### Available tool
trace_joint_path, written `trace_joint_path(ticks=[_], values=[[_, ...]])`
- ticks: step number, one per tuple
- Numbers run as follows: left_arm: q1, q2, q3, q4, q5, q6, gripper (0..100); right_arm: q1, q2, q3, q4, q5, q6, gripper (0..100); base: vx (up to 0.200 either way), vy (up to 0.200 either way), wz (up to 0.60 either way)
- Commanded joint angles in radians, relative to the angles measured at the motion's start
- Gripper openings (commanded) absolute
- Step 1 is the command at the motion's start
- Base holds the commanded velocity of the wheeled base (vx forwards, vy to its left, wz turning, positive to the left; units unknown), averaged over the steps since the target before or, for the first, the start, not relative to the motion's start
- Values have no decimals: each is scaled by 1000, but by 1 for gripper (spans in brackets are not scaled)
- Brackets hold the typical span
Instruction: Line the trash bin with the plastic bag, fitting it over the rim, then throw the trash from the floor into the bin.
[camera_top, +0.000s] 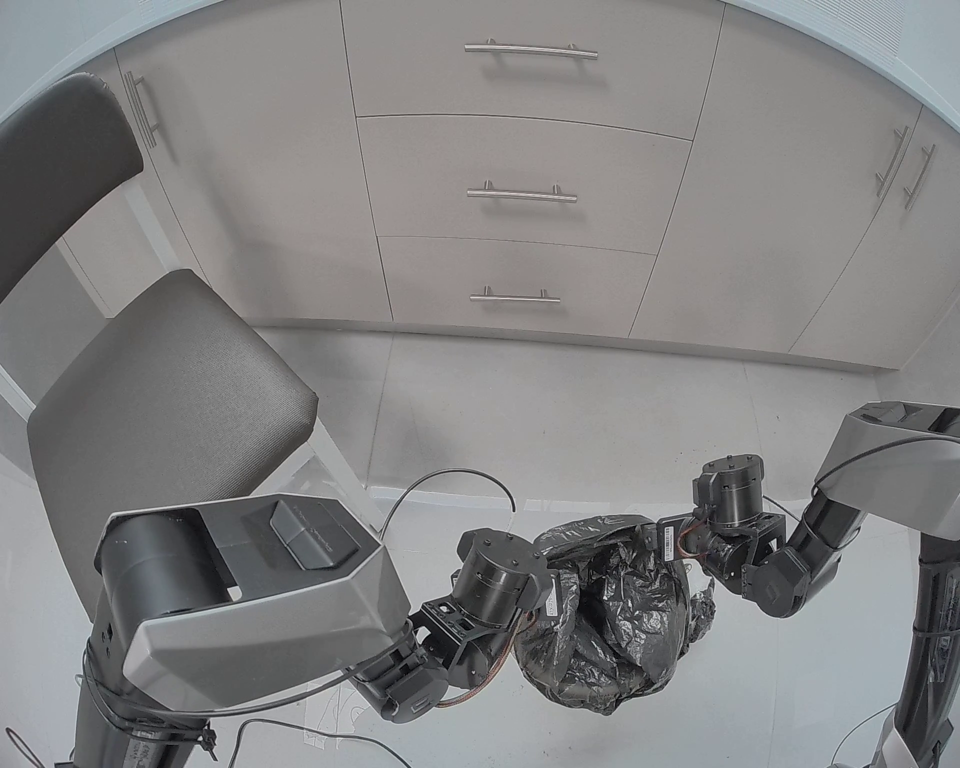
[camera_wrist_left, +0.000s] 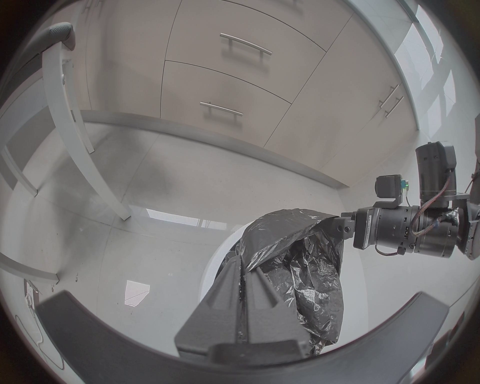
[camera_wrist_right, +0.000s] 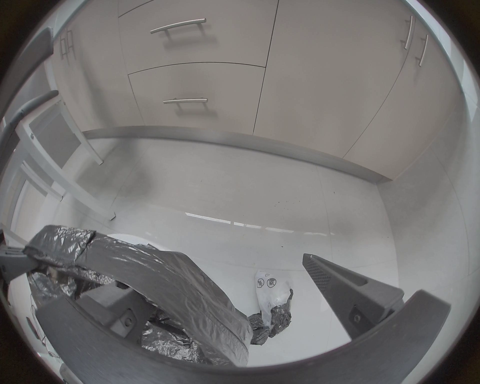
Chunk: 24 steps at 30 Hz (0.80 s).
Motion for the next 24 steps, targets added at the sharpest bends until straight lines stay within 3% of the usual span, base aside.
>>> trace_joint_path(ticks=[1, 8, 15, 21, 22, 24], values=[[0, 4, 0, -1, 1, -2, 0, -3, 18, -31, 0, 0, 1, 100, 0, 0, 0], [-3, 9, 6, 0, 10, -5, 0, -19, 39, -43, 2, 36, 0, 100, 0, 0, 0], [-4, 9, 8, -5, 67, 1, 0, -17, 44, -46, 2, 36, 1, 100, 0, 0, 0], [-1, 19, 3, -8, 68, 4, 0, -15, 56, -60, 2, 37, 1, 100, 0, 0, 0], [-1, 21, 2, -8, 68, 4, 100, -15, 58, -63, 2, 37, 1, 100, 0, 0, 0], [-1, 19, 3, -6, 68, 6, 100, -14, 58, -71, 2, 42, 1, 100, 0, 0, 0]])
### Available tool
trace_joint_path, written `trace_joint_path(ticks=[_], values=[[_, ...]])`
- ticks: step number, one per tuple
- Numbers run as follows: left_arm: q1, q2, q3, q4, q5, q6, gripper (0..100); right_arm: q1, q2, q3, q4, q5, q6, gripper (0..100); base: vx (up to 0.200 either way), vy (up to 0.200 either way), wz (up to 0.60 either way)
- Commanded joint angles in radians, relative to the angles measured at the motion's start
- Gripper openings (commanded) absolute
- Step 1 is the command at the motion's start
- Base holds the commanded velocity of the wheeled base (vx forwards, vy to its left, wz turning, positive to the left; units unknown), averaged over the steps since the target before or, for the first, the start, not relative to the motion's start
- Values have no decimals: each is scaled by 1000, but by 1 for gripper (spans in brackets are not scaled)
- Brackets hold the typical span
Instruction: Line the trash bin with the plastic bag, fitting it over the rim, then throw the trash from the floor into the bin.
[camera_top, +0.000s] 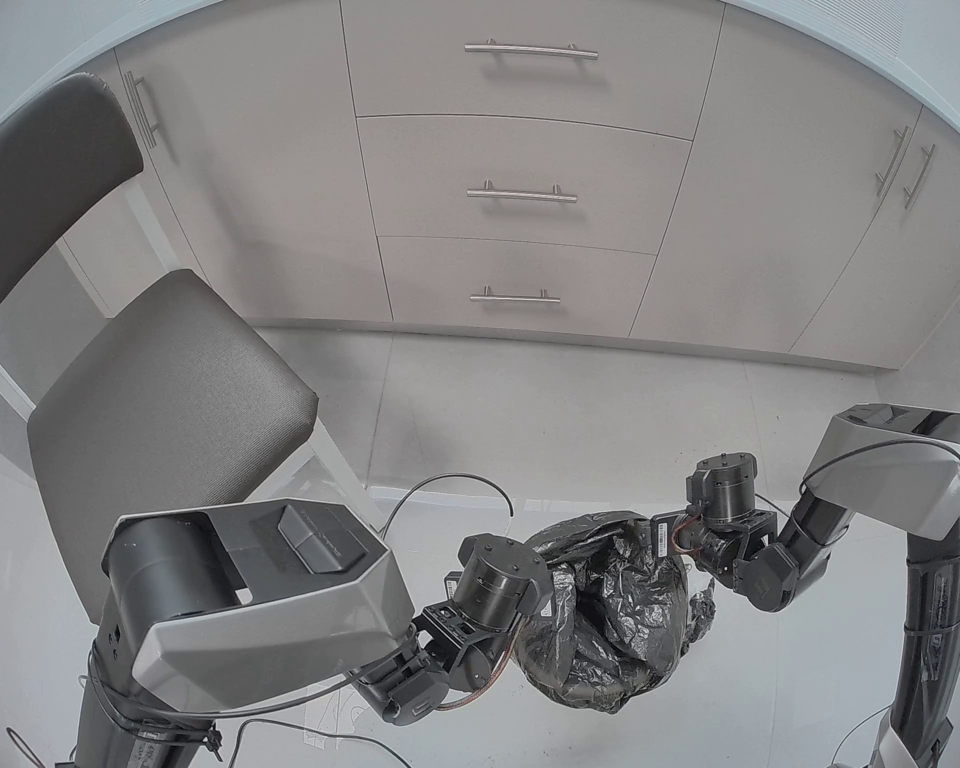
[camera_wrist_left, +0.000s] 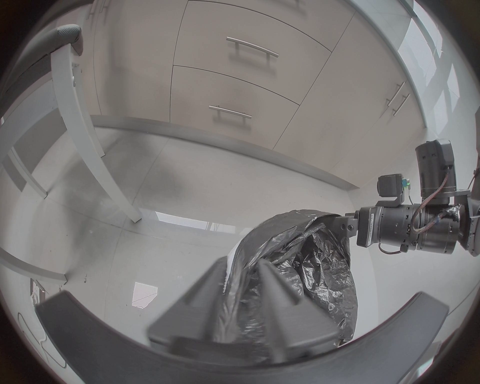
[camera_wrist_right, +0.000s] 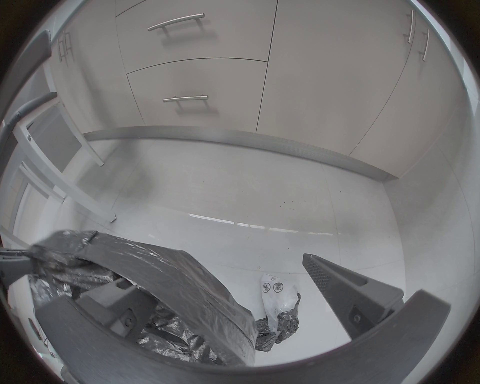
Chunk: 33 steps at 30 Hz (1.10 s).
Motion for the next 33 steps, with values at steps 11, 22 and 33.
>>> trace_joint_path(ticks=[11, 22, 33], values=[[14, 33, -17, 14, -2, 16, 100, 6, 7, -17, 0, 9, 1, 100, 0, 0, 0], [62, 77, -46, 19, 2, 77, 100, 4, 30, -66, 0, 35, 4, 100, 0, 0, 0], [83, 92, -64, 20, 2, 76, 100, 4, 45, -104, -2, 48, 5, 100, 0, 0, 0]])
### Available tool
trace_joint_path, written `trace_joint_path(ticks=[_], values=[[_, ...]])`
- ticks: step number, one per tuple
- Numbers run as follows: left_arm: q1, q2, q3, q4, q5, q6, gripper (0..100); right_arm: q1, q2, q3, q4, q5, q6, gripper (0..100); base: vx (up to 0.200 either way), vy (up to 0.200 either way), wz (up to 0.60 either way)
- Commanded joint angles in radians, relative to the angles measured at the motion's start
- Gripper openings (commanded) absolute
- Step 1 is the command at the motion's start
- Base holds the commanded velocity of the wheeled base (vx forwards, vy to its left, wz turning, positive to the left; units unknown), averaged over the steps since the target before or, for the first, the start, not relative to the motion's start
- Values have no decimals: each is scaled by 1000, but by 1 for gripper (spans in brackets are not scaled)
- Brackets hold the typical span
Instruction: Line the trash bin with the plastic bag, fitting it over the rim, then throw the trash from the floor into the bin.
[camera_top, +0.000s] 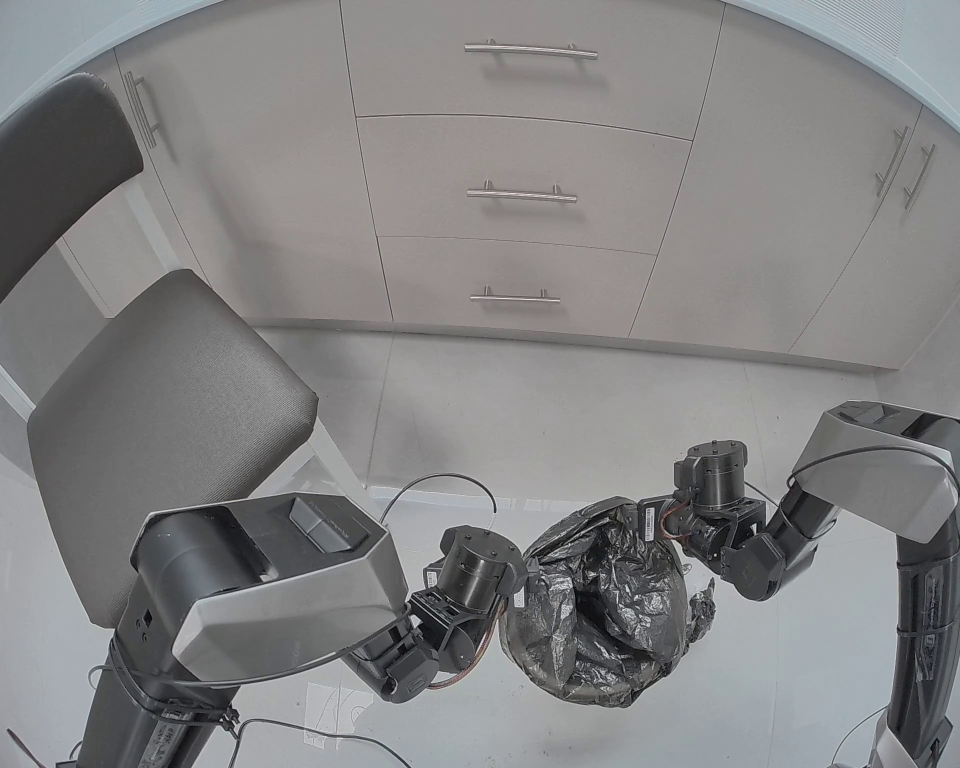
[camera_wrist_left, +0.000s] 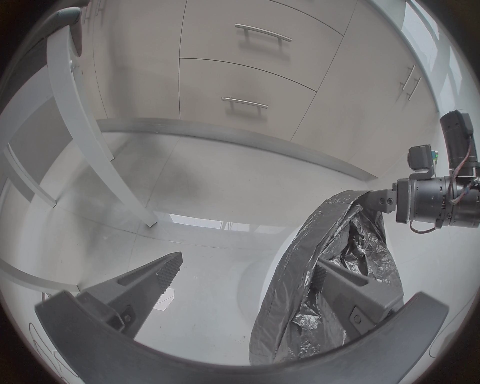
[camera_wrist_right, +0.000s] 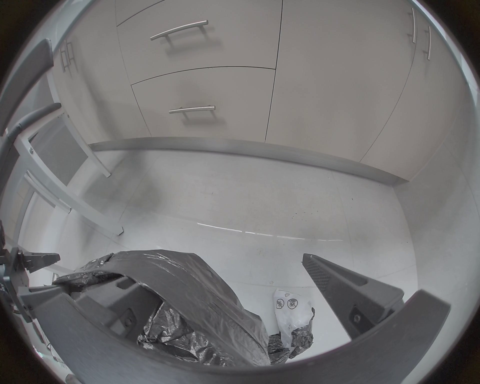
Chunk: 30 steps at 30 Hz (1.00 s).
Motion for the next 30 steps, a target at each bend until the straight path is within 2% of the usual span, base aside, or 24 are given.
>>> trace_joint_path(ticks=[1, 8, 30], values=[[2, 13, -3, 0, 1, -1, 100, 1, 10, -8, -1, 8, 2, 100, 0, 0, 0], [16, 31, -12, 0, 1, -1, 100, -2, 37, -20, -1, 39, 2, 100, 0, 0, 0], [45, 59, -23, 0, 1, 1, 100, -13, 143, -138, 12, 39, -4, 100, 0, 0, 0]])
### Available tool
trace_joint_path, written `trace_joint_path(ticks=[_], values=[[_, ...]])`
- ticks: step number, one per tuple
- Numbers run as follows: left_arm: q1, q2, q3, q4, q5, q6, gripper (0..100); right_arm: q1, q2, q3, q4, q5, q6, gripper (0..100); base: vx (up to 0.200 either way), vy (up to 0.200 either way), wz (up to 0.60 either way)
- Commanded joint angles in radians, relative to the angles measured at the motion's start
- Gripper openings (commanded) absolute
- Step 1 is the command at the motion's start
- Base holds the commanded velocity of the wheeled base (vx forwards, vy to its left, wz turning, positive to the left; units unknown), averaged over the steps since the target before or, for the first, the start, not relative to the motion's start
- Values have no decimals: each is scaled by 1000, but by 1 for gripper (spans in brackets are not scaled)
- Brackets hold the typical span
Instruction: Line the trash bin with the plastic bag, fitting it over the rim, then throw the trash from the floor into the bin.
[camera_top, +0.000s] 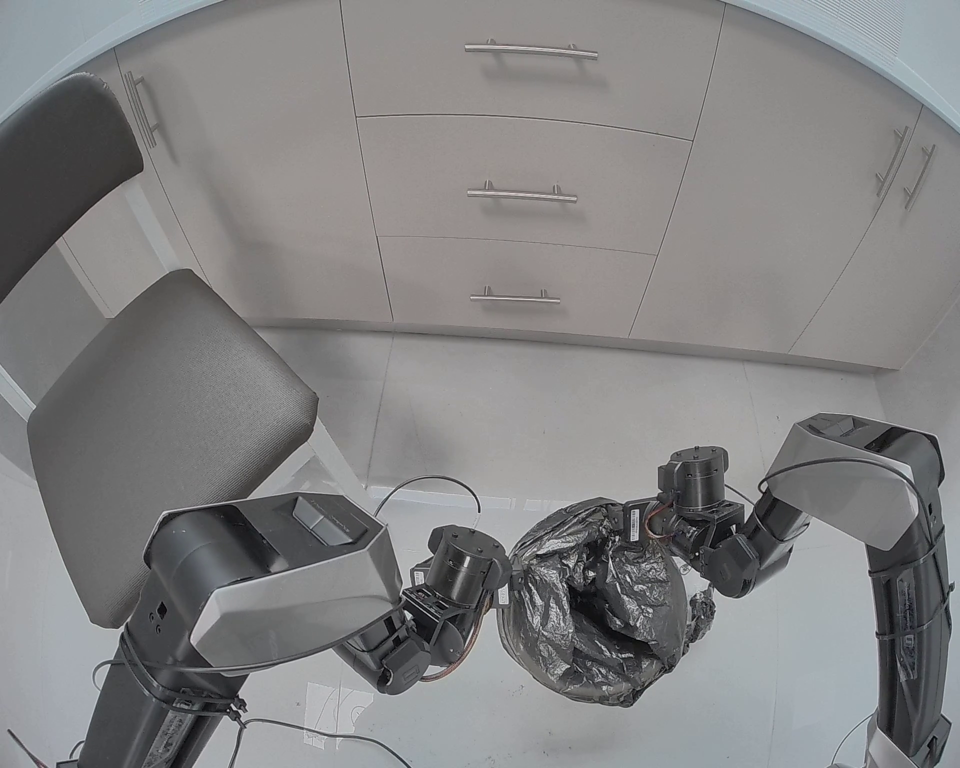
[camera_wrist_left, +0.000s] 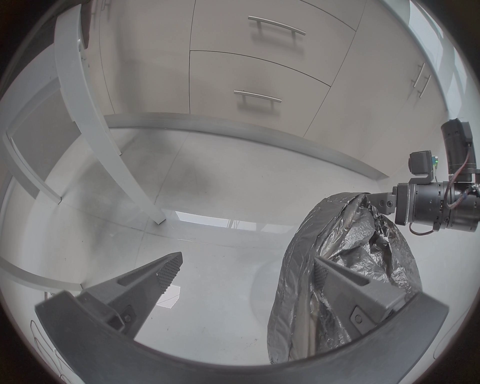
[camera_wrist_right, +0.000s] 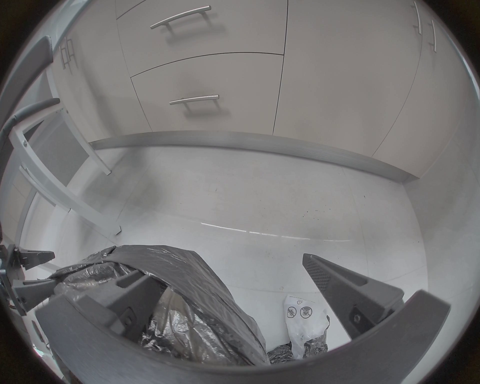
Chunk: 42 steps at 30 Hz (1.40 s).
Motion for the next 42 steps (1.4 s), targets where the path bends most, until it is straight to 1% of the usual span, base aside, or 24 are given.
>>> trace_joint_path(ticks=[1, 12, 16, 29, 37, 39, 42], values=[[1, 13, 0, 0, 0, 0, 100, -6, 27, -11, 2, -1, 0, 100, 0, 0, 0], [-2, 35, -2, 0, 0, 3, 100, -43, 56, -20, -3, 0, 0, 100, 0, 0, 0], [-2, 35, -2, 0, 0, 3, 100, -57, 61, -29, 0, 16, 1, 100, 0, 0, 0], [-2, 35, 0, 0, 0, 3, 100, -72, 59, -25, 17, 28, 1, 100, 0, 0, 0], [-2, 33, 0, 0, 0, 3, 100, -62, -22, 26, 27, 29, 0, 100, 0, 0, 0], [0, 25, 3, 0, 0, 1, 100, -46, -94, 75, 33, 42, -2, 100, 0, 0, 0], [3, 21, 4, 0, 0, 0, 100, -34, -143, 123, 33, 68, -4, 100, 0, 0, 0]])
